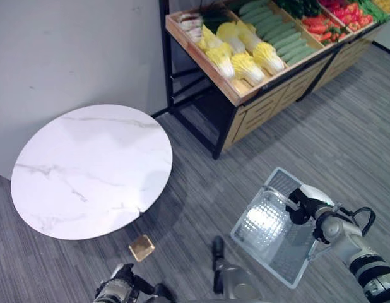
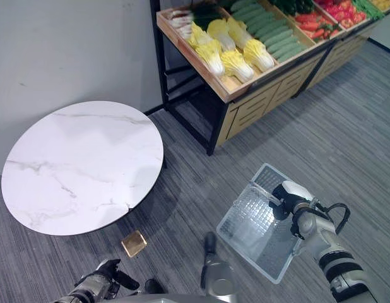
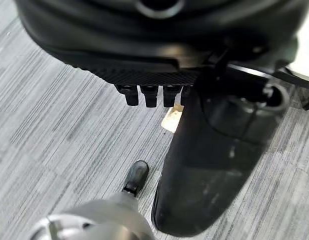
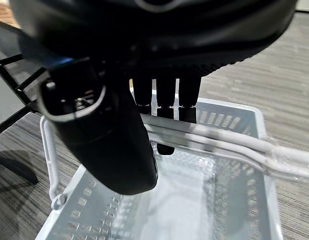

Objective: Get the vegetables into the basket

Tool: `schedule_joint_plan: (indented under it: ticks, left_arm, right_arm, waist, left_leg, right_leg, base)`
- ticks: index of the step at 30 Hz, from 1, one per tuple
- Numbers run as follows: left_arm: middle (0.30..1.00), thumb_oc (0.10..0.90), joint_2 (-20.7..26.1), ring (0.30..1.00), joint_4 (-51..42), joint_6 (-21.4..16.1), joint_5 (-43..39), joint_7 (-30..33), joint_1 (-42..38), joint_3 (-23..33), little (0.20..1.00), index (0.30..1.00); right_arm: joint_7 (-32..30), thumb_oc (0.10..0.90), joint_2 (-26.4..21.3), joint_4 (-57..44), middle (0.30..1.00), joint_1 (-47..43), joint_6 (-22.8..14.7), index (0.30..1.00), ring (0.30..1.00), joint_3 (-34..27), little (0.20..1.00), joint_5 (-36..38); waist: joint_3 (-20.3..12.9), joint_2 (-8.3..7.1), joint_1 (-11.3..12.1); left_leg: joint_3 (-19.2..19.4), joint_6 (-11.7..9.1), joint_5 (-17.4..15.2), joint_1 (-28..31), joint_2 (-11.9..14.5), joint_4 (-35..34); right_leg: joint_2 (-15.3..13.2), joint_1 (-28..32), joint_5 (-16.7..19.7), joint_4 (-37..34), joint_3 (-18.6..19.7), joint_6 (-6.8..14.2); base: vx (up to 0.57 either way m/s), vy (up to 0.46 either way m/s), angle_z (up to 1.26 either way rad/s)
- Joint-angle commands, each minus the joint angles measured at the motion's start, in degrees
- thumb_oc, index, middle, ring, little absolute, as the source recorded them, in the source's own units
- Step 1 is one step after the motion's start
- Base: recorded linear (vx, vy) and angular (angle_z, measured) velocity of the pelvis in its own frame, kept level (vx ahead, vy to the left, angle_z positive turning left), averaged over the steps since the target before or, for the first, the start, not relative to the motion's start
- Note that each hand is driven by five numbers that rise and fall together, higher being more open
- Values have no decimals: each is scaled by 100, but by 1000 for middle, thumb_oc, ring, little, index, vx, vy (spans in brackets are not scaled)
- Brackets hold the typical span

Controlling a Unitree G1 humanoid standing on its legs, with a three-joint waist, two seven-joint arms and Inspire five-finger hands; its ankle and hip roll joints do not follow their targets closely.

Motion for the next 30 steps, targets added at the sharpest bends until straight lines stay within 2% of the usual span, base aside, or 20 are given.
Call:
schedule_joint_plan:
  ticks: [1, 2, 4, 5, 6, 8, 9, 11, 15, 20, 25, 28, 29, 30]
  left_arm:
    - [1000, 900, -42, 1000, 197, 94, 47, 122, -104, 214, 1000, 1000]
    - [1000, 900, -53, 1000, 235, 102, 85, 112, -50, 271, 1000, 1000]
    - [1000, 900, -49, 1000, 260, 106, 136, 101, -17, 317, 1000, 1000]
    - [1000, 900, -68, 1000, 276, 114, 189, 92, -15, 312, 1000, 1000]
    - [1000, 900, -68, 1000, 298, 137, 309, 63, -22, 347, 1000, 1000]
    - [1000, 900, -77, 1000, 304, 133, 383, 37, -4, 370, 1000, 1000]
    - [1000, 900, -120, 1000, 287, 140, 347, 57, 18, 419, 1000, 1000]
    - [1000, 900, -130, 1000, 269, 145, 338, 58, 31, 412, 1000, 1000]
    - [1000, 900, -198, 1000, 254, 171, 317, 65, 8, 372, 1000, 1000]
    - [1000, 900, -230, 1000, 255, 197, 383, 68, -47, 320, 1000, 1000]
    - [1000, 900, -218, 1000, 225, 200, 324, 94, -87, 345, 1000, 1000]
    - [1000, 900, -157, 1000, 186, 214, 162, 164, -86, 451, 1000, 1000]
    - [1000, 900, -117, 1000, 168, 217, 120, 173, -78, 454, 1000, 1000]
    - [1000, 900, -74, 1000, 136, 211, -23, 233, -102, 522, 1000, 1000]
  right_arm:
    - [-444, 400, -461, -257, 300, -1171, -135, 300, 300, -229, 300, -36]
    - [-413, 400, -416, -253, 300, -1272, -138, 300, 300, -147, 300, -56]
    - [-391, 400, -375, -233, 300, -1316, -130, 300, 300, -95, 300, -65]
    - [-383, 400, -357, -237, 300, -1262, -122, 300, 300, -106, 300, -55]
    - [-333, 400, -343, -356, 300, -1010, -102, 300, 300, -225, 300, -91]
    - [-335, 400, -326, -450, 300, -813, -91, 300, 300, -316, 300, -127]
    - [-380, 400, -297, -574, 300, -451, -83, 300, 300, -533, 300, -61]
    - [-383, 400, -309, -629, 300, -323, -88, 300, 300, -613, 300, -46]
    - [-391, 400, -285, -678, 300, -102, -88, 300, 300, -722, 300, 15]
    - [-397, 400, -271, -700, 300, 13, -110, 300, 300, -774, 300, 47]
    - [-410, 400, -271, -658, 300, 134, -113, 300, 300, -807, 300, 28]
    - [-455, 400, -245, -598, 300, 315, -144, 300, 300, -792, 300, 62]
    - [-468, 400, -236, -587, 300, 384, -149, 300, 300, -806, 300, 77]
    - [-479, 400, -247, -595, 300, 443, -178, 300, 300, -811, 300, 142]
  waist:
    - [-42, -61, 7]
    - [-55, -138, 51]
    - [-55, -187, 29]
    - [-27, -204, -63]
    - [-26, -196, -178]
    - [-48, -200, -175]
    - [-61, -159, -215]
    - [-65, -123, -214]
    - [-66, 7, -298]
    - [-68, 141, -406]
    - [-83, 231, -448]
    - [42, 246, -348]
    - [100, 236, -285]
    - [201, 166, -169]
  left_leg:
    - [-521, 11, -252, -460, 49, 292]
    - [-331, -17, -252, -387, 57, 335]
    - [-293, -51, -260, -333, 67, 356]
    - [-322, -112, -257, -288, 114, 366]
    - [-451, -189, -334, -246, 170, 420]
    - [-458, -208, -403, -235, 207, 545]
    - [-480, -311, -468, -269, 404, 952]
    - [-518, -355, -500, -300, 539, 1108]
    - [-606, -468, -387, -298, 735, 1093]
    - [-705, -591, -93, -269, 733, 737]
    - [-699, -727, 147, -222, 865, 528]
    - [-958, -996, 738, -490, 1437, 1319]
    - [-1189, -1031, 978, -688, 1667, 1724]
    - [-1563, -1025, 1166, -850, 1715, 1981]
  right_leg:
    - [-1110, 427, -51, 217, -499, 1126]
    - [-1209, 442, 47, 102, -833, 1142]
    - [-1186, 464, 150, -95, -836, 1147]
    - [-1175, 352, 190, -206, -626, 1167]
    - [-1065, 218, 166, -303, -108, 1189]
    - [-1048, 263, 185, -396, -60, 1197]
    - [-959, 377, 175, -436, -33, 1165]
    - [-893, 427, 125, -451, -75, 1145]
    - [-668, 479, -57, -464, -57, 1052]
    - [-468, 307, -127, -454, 55, 1000]
    - [-293, 180, -294, -390, 90, 920]
    - [109, 182, -762, -187, 131, 603]
    - [267, 257, -885, -177, 114, 477]
    - [407, 335, -976, -163, 139, 385]
  base:
    - [46, -33, -153]
    - [95, -70, -125]
    - [83, -89, -124]
    - [192, -173, -99]
    - [235, -209, -39]
    - [183, -176, 27]
    - [154, -192, 2]
    - [138, -185, -29]
    - [75, -114, -8]
    - [57, -70, -3]
    - [62, -115, -5]
    - [94, -279, -11]
    - [71, -343, -21]
    - [58, -334, -24]
